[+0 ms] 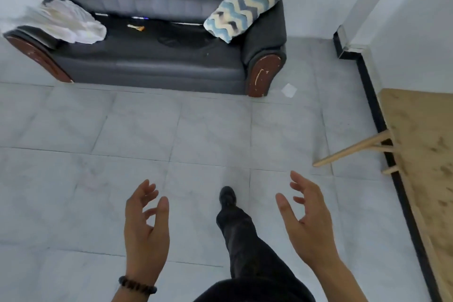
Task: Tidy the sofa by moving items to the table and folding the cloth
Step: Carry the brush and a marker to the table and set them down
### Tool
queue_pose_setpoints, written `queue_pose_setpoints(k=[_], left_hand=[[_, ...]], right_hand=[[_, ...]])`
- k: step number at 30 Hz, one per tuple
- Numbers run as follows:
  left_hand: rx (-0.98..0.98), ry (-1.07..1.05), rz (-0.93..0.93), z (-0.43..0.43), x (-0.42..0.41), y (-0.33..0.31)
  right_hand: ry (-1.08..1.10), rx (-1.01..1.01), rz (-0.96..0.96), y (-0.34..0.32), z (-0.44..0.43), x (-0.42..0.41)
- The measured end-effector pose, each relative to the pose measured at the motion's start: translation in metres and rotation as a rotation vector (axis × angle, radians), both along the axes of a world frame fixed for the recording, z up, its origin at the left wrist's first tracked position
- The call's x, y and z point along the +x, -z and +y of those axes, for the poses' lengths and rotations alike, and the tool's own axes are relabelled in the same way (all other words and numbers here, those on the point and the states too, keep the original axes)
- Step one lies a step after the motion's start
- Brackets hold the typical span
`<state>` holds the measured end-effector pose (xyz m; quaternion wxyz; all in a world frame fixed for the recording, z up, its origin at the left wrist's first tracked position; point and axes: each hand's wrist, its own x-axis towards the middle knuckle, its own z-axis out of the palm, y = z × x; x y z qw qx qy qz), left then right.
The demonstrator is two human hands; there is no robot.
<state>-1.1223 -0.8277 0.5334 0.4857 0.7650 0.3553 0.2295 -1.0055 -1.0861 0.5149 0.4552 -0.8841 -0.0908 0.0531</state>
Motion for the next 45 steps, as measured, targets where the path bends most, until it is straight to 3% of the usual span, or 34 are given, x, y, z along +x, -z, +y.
queue_pose_setpoints(k=[4, 11, 20, 25, 31, 40, 45], left_hand=[[0.026, -0.077, 0.051, 0.067, 0.061, -0.01], [0.043, -0.281, 0.025, 0.177, 0.142, -0.049], [-0.005, -0.441, 0.018, 0.333, 0.24, -0.002], [-0.015, -0.404, 0.001, 0.469, 0.323, -0.002], [0.093, -0.214, -0.033, 0.622, 0.437, -0.039], [0.11, -0.09, 0.031, 0.8, 0.606, -0.008], [0.11, -0.062, 0.052, 0.904, 0.692, -0.021]], right_hand=[[-0.073, 0.062, 0.057, 0.007, 0.082, 0.09], [-0.331, 0.044, 0.051, -0.037, 0.238, 0.223], [-0.5, -0.025, 0.06, -0.017, 0.437, 0.346], [-0.482, -0.007, 0.01, -0.03, 0.568, 0.425], [-0.37, 0.065, -0.013, -0.052, 0.69, 0.511], [-0.204, 0.129, 0.065, -0.002, 0.857, 0.644], [-0.202, 0.13, 0.106, 0.003, 0.963, 0.725]])
